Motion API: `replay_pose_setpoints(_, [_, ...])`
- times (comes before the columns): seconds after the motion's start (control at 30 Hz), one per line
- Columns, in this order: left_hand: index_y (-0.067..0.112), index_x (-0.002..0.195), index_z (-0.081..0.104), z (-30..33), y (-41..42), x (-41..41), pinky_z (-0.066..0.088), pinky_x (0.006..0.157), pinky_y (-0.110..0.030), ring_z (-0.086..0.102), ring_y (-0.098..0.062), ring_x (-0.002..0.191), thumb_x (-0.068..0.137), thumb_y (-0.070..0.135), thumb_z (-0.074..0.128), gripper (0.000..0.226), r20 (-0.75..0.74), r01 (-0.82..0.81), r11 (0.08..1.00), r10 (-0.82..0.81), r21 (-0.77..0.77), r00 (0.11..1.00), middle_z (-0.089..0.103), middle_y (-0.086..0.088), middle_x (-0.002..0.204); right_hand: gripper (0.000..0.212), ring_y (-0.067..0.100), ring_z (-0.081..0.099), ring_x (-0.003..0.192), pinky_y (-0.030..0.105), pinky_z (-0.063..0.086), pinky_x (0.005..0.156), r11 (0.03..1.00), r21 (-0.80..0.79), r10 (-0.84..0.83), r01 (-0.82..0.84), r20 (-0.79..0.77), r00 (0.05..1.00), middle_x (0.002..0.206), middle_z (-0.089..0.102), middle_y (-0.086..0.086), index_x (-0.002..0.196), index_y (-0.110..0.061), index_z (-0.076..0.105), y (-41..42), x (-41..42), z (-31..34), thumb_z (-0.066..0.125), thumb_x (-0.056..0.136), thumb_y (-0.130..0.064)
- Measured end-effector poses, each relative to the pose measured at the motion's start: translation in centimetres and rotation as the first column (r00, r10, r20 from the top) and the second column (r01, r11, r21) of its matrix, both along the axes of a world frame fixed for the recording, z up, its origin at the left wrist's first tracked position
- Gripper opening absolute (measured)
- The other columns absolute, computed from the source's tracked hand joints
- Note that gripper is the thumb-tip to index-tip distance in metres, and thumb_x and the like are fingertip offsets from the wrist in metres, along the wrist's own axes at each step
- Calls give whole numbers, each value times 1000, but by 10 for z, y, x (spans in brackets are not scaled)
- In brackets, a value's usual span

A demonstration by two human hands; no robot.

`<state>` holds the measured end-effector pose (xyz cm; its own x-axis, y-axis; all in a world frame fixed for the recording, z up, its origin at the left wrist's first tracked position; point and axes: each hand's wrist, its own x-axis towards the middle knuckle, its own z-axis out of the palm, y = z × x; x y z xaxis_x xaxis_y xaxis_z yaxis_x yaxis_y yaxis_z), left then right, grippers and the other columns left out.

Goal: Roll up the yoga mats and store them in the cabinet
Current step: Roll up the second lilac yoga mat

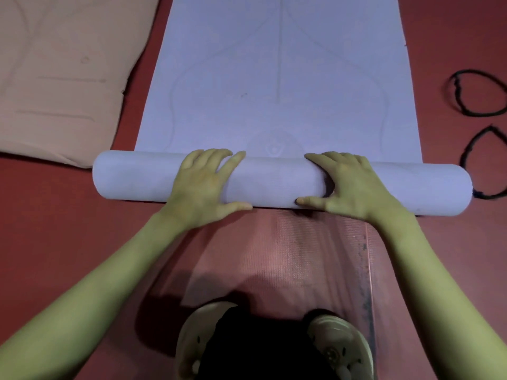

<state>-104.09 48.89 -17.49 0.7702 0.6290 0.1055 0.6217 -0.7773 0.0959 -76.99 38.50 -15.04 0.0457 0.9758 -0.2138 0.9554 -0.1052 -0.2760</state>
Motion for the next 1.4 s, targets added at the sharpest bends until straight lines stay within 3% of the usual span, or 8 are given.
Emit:
replay_pose_setpoints(0.17, [26, 142, 42, 14, 33, 16, 35, 99, -38, 53, -24, 117, 63, 86, 35, 100, -117, -58, 983, 38, -172, 992, 56, 0, 128, 68, 35, 30, 141, 48, 14, 118, 955, 279, -101, 99, -9, 995, 151, 37, 16, 148, -15, 37, -25, -17, -19, 29, 95, -56])
replay_pose_setpoints(0.3, [23, 142, 42, 14, 41, 19, 30, 106, -40, 48, -23, 122, 67, 84, 34, 97, -72, -53, 977, 39, -205, 997, 52, -2, 133, 56, 33, 39, 134, 44, 17, 114, 927, 348, -161, 137, 39, 986, 143, 47, 12, 144, -17, 45, -9, -13, -28, 22, 101, -44])
replay_pose_setpoints(0.43, [20, 145, 40, 0, 22, 10, 18, 115, -52, 39, -27, 134, 82, 72, 38, 82, 59, -115, 991, 119, -62, 991, 43, -12, 143, 57, 32, 52, 116, 42, 28, 103, 930, 339, -201, 140, 150, 968, 126, 61, 8, 134, -18, 56, 20, -3, -27, 20, 99, -46])
replay_pose_setpoints(0.53, [27, 148, 34, -7, 18, 10, 10, 118, -51, 34, -26, 138, 92, 63, 31, 67, 65, -170, 985, 170, -5, 983, 39, -11, 148, 62, 33, 55, 112, 42, 30, 100, 942, 302, -205, 145, 178, 962, 121, 64, 7, 130, -19, 59, 34, 2, -25, 15, 97, -48])
replay_pose_setpoints(0.83, [35, 144, 38, 6, 60, 30, 16, 115, -46, 40, -22, 133, 85, 71, 10, 75, -79, -246, 965, 240, -86, 968, 49, -4, 141, 67, 38, 25, 143, 51, 12, 116, 957, 270, -145, 102, 144, 979, 154, 31, 18, 150, -8, 31, 14, -1, -21, 17, 97, -47])
replay_pose_setpoints(1.03, [28, 150, 27, 8, 51, 30, 3, 116, -55, 20, -24, 145, 90, 63, 14, 72, -41, -227, 969, 224, -95, 974, 28, -5, 156, 72, 34, 35, 137, 47, 16, 113, 961, 251, -150, 114, 130, 980, 147, 43, 14, 147, -9, 38, 45, 19, -21, 12, 94, -51])
replay_pose_setpoints(1.17, [32, 151, 22, -2, 46, 29, 0, 118, -49, 15, -19, 147, 96, 53, 16, 60, 11, -227, 973, 228, -48, 974, 24, 2, 158, 80, 31, 37, 136, 44, 18, 111, 959, 251, -174, 134, 146, 974, 144, 48, 11, 144, -10, 43, 63, 22, -18, 6, 89, -54])
replay_pose_setpoints(1.4, [36, 149, 27, 3, 79, 41, 5, 117, -48, 22, -19, 145, 97, 52, 16, 56, -10, -237, 969, 237, -73, 971, 32, 1, 155, 72, 36, 21, 145, 52, 11, 116, 949, 303, -144, 91, 157, 977, 156, 28, 17, 151, -3, 27, 39, 14, -24, 21, 93, -46])
